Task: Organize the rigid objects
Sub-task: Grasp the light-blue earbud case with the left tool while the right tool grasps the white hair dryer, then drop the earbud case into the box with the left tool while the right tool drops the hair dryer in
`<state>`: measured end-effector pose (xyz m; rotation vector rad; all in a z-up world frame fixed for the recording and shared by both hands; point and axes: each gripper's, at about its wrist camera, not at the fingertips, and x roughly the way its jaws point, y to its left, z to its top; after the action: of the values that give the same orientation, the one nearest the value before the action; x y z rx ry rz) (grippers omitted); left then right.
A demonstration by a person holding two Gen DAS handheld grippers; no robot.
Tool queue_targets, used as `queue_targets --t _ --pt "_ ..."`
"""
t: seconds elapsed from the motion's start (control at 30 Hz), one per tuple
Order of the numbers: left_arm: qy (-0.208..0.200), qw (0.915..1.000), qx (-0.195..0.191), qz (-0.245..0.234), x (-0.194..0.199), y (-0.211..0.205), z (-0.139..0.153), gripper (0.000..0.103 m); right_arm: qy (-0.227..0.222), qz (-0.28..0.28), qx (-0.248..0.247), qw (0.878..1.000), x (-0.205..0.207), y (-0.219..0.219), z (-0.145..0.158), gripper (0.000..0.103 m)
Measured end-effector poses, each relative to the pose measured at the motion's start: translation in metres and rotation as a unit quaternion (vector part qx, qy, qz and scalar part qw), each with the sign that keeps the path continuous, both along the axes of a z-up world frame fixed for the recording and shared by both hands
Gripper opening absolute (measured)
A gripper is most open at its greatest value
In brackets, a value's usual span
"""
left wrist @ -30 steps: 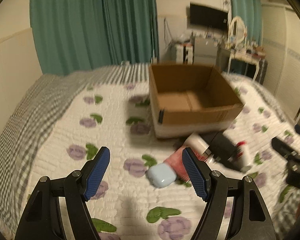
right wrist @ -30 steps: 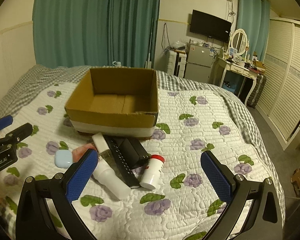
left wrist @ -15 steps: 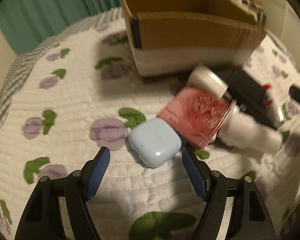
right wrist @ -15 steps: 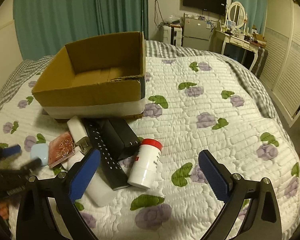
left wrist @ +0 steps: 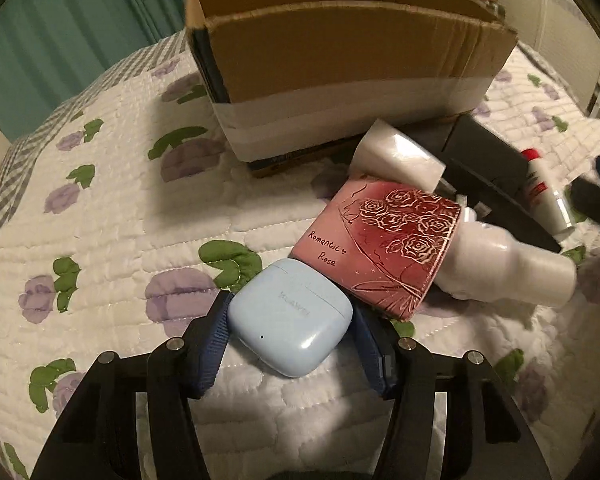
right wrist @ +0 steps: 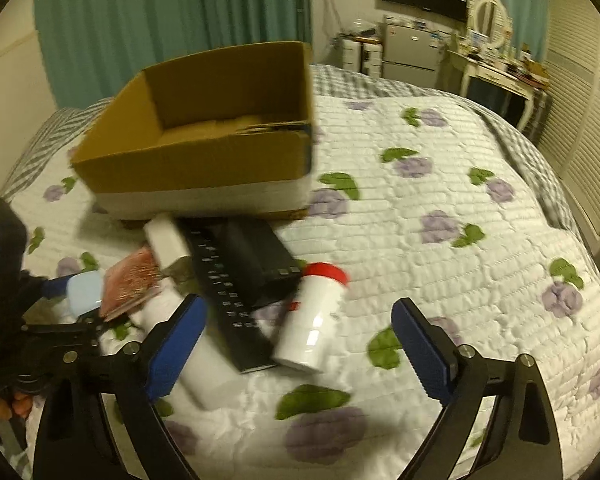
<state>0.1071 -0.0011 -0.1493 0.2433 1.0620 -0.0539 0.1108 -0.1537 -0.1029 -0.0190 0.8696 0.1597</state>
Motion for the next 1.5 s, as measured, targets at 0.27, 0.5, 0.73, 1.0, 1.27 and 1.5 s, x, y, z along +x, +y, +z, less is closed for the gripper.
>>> queue_targets --t 0.27,0.5,0.73,1.0,1.27,1.5 --pt "-0.035 0.9984 -0.038 0.021 -0.022 0.016 0.038 0.058 0.033 0.136 -0.006 0.990 -0.005 0.063 -0.011 0.066" --pt "-0.039 0.9968 -0.060 0.036 -0.019 0.030 0.042 0.058 0.074 0.161 -0.087 0.980 0.010 0.096 -0.049 0.055" --pt "-0.032 0.9959 -0.073 0.042 -0.016 0.036 0.036 0.058 0.095 0.149 -0.078 0.981 0.027 0.103 -0.067 0.051" --pt "-0.057 0.9943 -0.078 0.046 -0.023 0.035 0.057 0.059 0.047 0.120 -0.033 0.991 0.014 0.088 -0.025 0.049" --pt "-0.120 0.9882 -0.091 0.029 -0.026 0.023 0.120 0.059 -0.032 0.107 -0.021 0.994 -0.004 0.075 0.071 0.049" --pt "-0.153 0.9800 -0.127 0.015 0.016 0.017 0.178 0.059 -0.078 0.090 -0.029 0.993 0.021 0.057 0.143 0.049"
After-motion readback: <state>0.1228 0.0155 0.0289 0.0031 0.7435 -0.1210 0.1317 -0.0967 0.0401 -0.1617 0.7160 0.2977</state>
